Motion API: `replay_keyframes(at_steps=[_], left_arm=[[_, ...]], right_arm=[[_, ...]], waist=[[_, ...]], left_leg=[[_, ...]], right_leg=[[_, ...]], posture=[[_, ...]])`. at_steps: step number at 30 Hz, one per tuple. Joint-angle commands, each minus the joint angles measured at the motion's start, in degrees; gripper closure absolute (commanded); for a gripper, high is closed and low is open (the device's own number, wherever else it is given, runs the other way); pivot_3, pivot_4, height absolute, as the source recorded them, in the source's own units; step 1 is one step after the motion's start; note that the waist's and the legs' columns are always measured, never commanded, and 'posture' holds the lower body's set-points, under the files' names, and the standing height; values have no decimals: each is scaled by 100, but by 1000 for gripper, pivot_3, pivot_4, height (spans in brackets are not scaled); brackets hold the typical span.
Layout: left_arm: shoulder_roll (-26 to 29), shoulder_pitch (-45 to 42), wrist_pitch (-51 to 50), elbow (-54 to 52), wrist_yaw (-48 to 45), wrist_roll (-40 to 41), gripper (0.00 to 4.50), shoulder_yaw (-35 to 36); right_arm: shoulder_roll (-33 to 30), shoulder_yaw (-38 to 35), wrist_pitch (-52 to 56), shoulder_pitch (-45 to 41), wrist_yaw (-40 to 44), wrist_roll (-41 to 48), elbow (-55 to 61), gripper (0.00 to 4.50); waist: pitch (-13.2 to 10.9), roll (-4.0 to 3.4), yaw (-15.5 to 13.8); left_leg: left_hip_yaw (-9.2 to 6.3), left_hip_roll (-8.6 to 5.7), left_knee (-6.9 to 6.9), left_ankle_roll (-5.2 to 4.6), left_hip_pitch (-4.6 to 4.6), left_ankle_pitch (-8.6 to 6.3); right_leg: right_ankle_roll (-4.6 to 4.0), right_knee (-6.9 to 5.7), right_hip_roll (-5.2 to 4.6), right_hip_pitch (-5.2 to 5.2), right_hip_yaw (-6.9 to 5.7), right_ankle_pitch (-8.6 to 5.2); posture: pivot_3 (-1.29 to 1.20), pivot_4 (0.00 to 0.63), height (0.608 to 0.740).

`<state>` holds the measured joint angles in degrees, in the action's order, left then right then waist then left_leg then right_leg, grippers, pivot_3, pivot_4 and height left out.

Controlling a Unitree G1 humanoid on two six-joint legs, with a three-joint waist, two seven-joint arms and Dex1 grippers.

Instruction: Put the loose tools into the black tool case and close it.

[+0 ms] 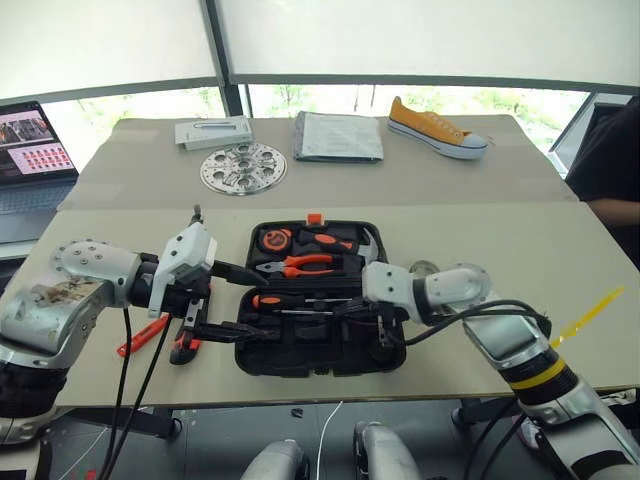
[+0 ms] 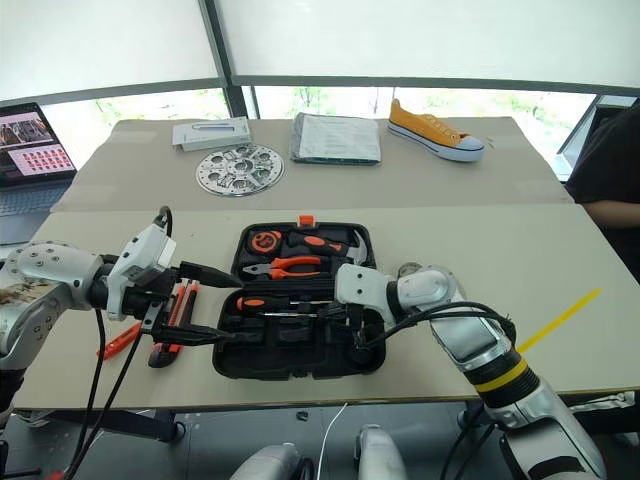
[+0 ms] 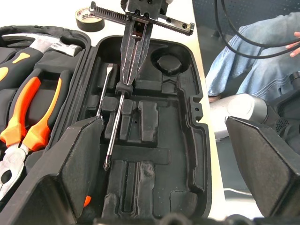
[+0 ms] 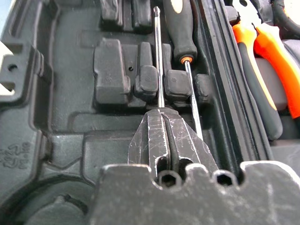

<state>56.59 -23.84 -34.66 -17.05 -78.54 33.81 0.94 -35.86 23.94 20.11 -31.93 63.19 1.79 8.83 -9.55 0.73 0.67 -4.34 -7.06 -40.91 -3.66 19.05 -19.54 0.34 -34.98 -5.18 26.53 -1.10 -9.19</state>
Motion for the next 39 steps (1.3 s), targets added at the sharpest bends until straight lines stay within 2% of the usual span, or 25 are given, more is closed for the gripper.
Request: replay_keyframes(at_steps=[1,3,6,8,11,13,18,21,22,25,30,34,39], left_arm=[[31,64,181,-52,-4,-16,0,107],[40,109,222,-49,-6,-25,0,119],[70,270,184,-69,145,-39,0,230],[109,474,60,-127,341,-20,0,393],[169,1007,-27,-242,644,-21,0,820],[179,1551,-114,-312,862,-23,0,1322],[-103,3358,-289,-521,1390,-260,0,3050],[-363,4352,79,-461,1361,-565,0,3859],[-422,4586,210,-398,1343,-660,0,4055],[-434,4998,591,103,1327,-938,0,4495],[24,4832,1364,1053,1182,-1447,0,4133],[461,3970,1306,1555,1075,-1535,0,3212],[712,2870,964,2167,1080,-1831,0,1950]], right_arm=[[12,216,93,226,-39,-202,-173,4467],[61,150,148,214,-71,-164,-146,4467],[493,-787,609,69,-168,988,388,4467],[664,-1400,1345,-100,-241,1771,723,4467],[524,-1937,2043,-211,-181,2566,1124,3703],[314,-2249,2319,-207,-42,3068,1407,2988],[-258,-2712,2588,-79,171,3775,1772,1326],[-529,-2807,2584,50,274,3997,1872,307],[-616,-2830,2564,100,330,4045,1893,96],[-806,-2903,2504,204,434,4188,1907,96],[-832,-2857,2444,210,364,4298,1913,96],[-787,-2793,2268,331,179,4206,2060,96],[-771,-2807,2201,550,-154,4217,2362,96]], waist=[[4,7,-1],[7,12,2],[7,14,2],[4,9,18],[3,8,19],[3,8,11],[2,6,20],[1,7,8],[1,7,0],[1,9,-54],[1,10,-161],[3,14,-212],[3,14,-129]], left_leg=[[0,0,0,0,-5,0],[0,0,2,1,-18,-1],[1,1,3,1,-24,-1],[1,4,4,1,-19,0],[1,4,7,0,11,0],[0,1,8,0,23,0],[0,1,27,-2,25,-2],[5,0,30,-2,19,-3],[4,0,27,-2,20,-3],[6,1,26,0,14,-5],[4,3,26,0,-4,-11],[-2,0,21,-8,-8,-16],[0,-7,20,-16,-4,-19]], right_leg=[[0,1,1,-7,0,0],[1,3,3,-20,1,0],[1,2,4,-23,7,-1],[-1,1,3,-13,14,-1],[-7,-3,3,24,19,2],[-8,-3,8,43,14,3],[-8,5,9,53,17,3],[-9,8,6,51,22,3],[-9,9,2,48,21,2],[-9,9,-3,34,21,3],[-8,11,-10,4,19,3],[-5,11,-2,-7,10,3],[-2,9,0,9,2,6]], posture=[[0,150,737],[0,150,737],[0,150,737],[0,150,737],[0,150,737],[0,150,737],[0,150,737],[0,150,737],[0,150,737],[0,150,737],[0,150,737],[0,150,737],[0,150,737]])
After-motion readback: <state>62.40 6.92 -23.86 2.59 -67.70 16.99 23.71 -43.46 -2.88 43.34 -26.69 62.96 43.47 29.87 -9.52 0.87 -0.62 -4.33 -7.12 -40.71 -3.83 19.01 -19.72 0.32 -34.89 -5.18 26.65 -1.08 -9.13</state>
